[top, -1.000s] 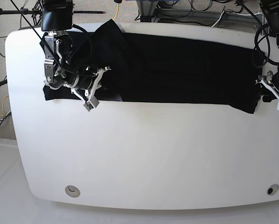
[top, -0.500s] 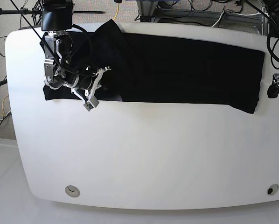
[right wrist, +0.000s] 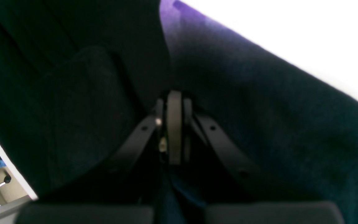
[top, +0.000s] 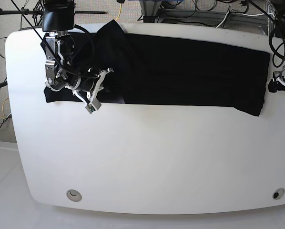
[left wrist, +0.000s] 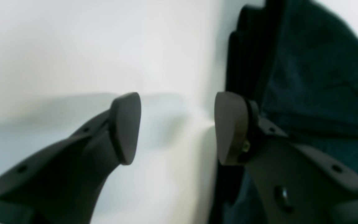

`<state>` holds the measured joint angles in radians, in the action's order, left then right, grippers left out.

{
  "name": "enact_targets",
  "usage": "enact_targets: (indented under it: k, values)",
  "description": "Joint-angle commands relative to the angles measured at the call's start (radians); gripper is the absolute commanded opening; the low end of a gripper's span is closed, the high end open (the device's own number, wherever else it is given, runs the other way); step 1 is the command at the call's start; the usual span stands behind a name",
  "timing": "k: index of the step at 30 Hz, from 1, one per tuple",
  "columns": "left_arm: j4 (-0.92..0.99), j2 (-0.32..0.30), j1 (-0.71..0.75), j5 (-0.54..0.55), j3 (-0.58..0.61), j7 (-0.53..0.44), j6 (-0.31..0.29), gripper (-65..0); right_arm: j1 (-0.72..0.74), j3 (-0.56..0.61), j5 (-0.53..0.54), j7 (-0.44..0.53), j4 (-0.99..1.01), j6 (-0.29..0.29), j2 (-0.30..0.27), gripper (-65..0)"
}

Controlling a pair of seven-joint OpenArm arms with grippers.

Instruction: Fold the T-shirt properly

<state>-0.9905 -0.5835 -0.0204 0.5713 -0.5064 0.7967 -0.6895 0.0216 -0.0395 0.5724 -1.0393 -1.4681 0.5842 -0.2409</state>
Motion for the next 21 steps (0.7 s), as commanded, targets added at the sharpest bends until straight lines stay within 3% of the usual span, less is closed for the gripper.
enact_targets:
  k: [1,21]
  values:
    - [-0.003,-0.028,-0.021,0.002,0.018,-0.023,-0.009,-29.1,0.009,-0.003,-0.02,-0.017,-0.011,-0.002,-0.007,-65.0]
    - [0.018,0.007,-0.083,0.028,0.176,-0.037,-0.009,-30.8,0.007,-0.001,-0.019,-0.014,-0.01,-0.002,-0.007,-65.0]
